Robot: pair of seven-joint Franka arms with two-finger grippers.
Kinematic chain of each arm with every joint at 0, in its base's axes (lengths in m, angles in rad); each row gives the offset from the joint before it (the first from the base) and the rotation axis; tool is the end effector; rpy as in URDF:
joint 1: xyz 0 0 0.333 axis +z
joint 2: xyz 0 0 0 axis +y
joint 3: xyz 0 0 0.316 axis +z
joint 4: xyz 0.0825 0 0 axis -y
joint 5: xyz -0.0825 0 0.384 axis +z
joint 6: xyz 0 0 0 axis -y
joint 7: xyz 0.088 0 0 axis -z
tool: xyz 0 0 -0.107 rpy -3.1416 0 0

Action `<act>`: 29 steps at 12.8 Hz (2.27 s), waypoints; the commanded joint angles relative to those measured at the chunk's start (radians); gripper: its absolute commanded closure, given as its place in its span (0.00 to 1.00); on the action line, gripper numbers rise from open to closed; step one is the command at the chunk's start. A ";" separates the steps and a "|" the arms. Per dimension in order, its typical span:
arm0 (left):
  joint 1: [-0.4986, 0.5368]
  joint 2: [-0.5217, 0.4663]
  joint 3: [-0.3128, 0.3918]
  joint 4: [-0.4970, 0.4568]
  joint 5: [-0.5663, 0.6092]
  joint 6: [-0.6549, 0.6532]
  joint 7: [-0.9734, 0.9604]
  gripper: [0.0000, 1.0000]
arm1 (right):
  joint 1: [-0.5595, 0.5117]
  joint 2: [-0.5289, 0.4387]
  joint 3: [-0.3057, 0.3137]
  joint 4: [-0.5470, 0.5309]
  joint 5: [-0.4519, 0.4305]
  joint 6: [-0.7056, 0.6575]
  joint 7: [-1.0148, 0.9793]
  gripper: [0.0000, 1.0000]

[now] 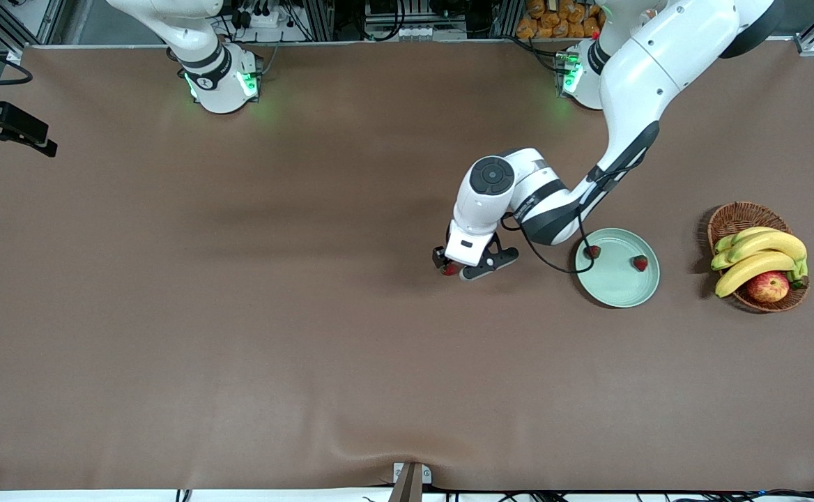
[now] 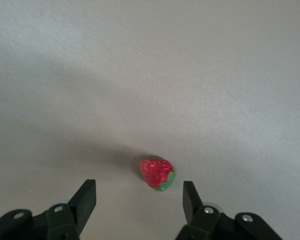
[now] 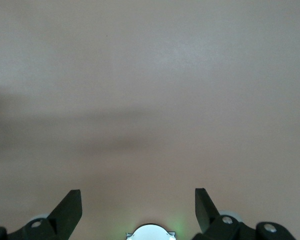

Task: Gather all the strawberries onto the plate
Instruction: 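Lower the left gripper and grasp the last red strawberry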

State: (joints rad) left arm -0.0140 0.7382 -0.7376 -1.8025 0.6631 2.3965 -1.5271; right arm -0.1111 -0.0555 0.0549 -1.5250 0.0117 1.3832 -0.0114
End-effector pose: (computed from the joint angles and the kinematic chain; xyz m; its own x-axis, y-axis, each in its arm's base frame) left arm 0.5116 -0.4128 0.2278 0.8991 0.4373 0.0209 0.4326 -0.8948 0.1109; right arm 0.5163 -0.0267 0.6598 0.9954 -0.0427 -0.0862 -0.0437 -0.9990 -0.0096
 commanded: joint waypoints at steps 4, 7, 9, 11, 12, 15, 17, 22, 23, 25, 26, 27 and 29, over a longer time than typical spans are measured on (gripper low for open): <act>-0.142 0.056 0.119 0.110 -0.002 0.006 -0.056 0.31 | 0.034 0.025 0.008 0.028 -0.038 -0.006 0.013 0.00; -0.144 0.076 0.129 0.111 0.010 0.006 -0.056 0.32 | -0.018 0.025 0.005 0.034 -0.021 0.013 0.016 0.00; -0.144 0.079 0.129 0.112 0.012 0.007 -0.056 0.32 | -0.039 0.025 0.005 0.034 0.008 0.014 0.014 0.00; -0.146 0.092 0.129 0.121 0.012 0.018 -0.054 0.34 | -0.041 0.025 0.005 0.036 0.008 0.014 0.014 0.00; -0.149 0.098 0.129 0.123 0.012 0.021 -0.056 0.34 | -0.041 0.025 0.005 0.036 0.008 0.014 0.014 0.00; -0.159 0.101 0.129 0.124 0.012 0.024 -0.056 0.37 | -0.039 0.025 0.005 0.036 0.010 0.014 0.014 0.00; -0.159 0.109 0.130 0.124 0.013 0.024 -0.053 0.43 | -0.039 0.025 0.005 0.036 0.010 0.014 0.014 0.00; -0.159 0.112 0.148 0.124 0.020 0.039 -0.050 0.58 | -0.041 0.025 0.005 0.036 0.010 0.013 0.014 0.00; -0.159 0.112 0.149 0.124 0.020 0.039 -0.047 0.70 | -0.041 0.025 0.005 0.036 0.010 0.013 0.014 0.00; -0.153 0.102 0.149 0.124 0.020 0.038 -0.041 0.95 | -0.041 0.025 0.005 0.036 0.010 0.013 0.016 0.00; -0.150 0.098 0.149 0.124 0.020 0.038 -0.041 1.00 | -0.041 0.025 0.005 0.036 0.010 0.013 0.014 0.00; -0.146 0.087 0.149 0.126 0.020 0.038 -0.042 1.00 | -0.039 0.025 0.005 0.036 0.010 0.014 0.014 0.00; -0.132 0.041 0.144 0.124 0.012 0.026 -0.044 1.00 | -0.039 0.026 0.005 0.036 0.010 0.014 0.016 0.00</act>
State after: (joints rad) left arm -0.1535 0.8325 -0.5948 -1.6754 0.6630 2.4316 -1.5690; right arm -0.1384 -0.0430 0.0511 -1.5155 0.0056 1.4048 -0.0070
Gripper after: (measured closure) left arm 0.643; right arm 0.000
